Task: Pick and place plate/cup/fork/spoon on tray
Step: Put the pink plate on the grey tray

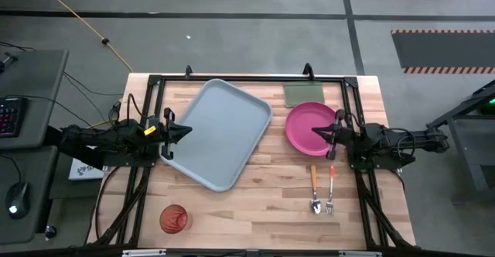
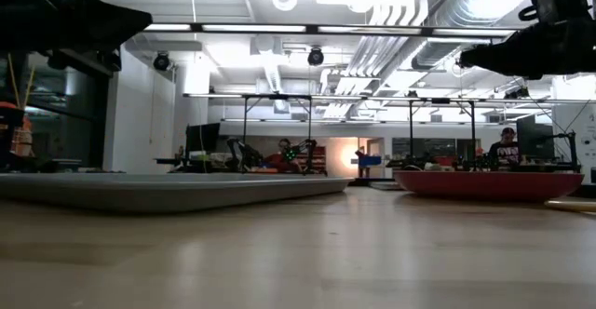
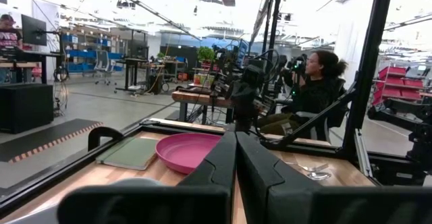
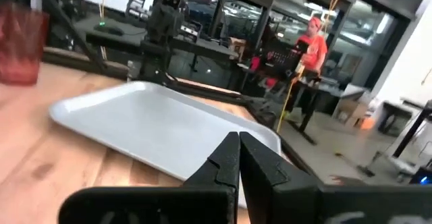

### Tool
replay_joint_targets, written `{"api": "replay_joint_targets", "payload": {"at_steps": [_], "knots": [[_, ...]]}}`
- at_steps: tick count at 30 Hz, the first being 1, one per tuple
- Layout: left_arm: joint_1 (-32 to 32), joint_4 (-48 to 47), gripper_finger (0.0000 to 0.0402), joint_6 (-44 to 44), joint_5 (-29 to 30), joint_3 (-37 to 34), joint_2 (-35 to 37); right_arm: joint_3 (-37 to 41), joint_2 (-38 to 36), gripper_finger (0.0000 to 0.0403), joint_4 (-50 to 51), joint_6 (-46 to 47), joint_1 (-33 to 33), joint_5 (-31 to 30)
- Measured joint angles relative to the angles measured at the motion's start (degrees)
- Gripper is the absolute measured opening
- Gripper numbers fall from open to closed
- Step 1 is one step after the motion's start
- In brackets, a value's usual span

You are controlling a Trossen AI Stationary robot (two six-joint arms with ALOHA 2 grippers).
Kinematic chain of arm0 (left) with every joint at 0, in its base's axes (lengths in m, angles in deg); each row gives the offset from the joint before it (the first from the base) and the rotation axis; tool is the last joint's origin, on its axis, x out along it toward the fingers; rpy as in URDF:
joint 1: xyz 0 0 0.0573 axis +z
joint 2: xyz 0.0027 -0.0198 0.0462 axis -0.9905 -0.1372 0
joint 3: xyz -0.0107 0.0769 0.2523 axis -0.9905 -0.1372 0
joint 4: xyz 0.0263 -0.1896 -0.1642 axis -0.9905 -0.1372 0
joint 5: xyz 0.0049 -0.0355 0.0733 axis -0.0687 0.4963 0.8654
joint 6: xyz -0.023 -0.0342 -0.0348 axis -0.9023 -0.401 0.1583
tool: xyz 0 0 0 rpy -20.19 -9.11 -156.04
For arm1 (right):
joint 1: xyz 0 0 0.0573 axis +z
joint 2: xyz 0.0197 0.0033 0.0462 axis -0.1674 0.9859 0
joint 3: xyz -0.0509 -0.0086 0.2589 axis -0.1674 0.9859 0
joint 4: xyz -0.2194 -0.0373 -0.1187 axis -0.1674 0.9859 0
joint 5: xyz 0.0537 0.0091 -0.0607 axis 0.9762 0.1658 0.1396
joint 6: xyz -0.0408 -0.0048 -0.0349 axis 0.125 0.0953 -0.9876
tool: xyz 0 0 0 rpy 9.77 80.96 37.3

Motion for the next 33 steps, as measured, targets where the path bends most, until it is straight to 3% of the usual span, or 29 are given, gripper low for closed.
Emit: {"api": "replay_joint_targets", "payload": {"at_steps": [8, 10, 14, 19, 21, 26, 33], "knots": [[0.0, 0.0, 0.0003, 0.01, 0.0, 0.0, 0.0, 0.02, 0.02, 0.0002, -2.33, 2.48, -0.02, -0.05], [0.01, 0.0, 0.0003, -0.07, 0.0, 0.01, 0.02, 0.01, 0.08, 0.0002, -8.73, 7.88, -0.02, 3.88], [0.01, 0.0, 0.0003, -0.05, 0.02, 0.02, 0.01, 0.02, 0.2, 0.0002, -26.05, 13.84, -0.06, 4.05], [0.0, -0.02, 0.0003, -0.07, 0.01, 0.01, 0.01, 0.02, 0.32, 0.0002, -38.55, 7.21, -0.12, -5.86], [0.01, 0.0, 0.0003, 0.0, 0.01, 0.0, 0.02, 0.02, 1.42, 0.0002, -40.5, 10.48, -0.5, -5.29], [0.01, -0.02, 0.0003, -0.01, 0.0, 0.0, 0.01, -0.54, 12.02, 0.0002, -41.93, 22.52, -3.85, 2.7], [0.01, 0.0, 0.0003, -0.03, 0.01, 0.01, 0.01, -10.36, 39.09, 0.0002, -40.33, 34.86, -8.82, -6.55]]}}
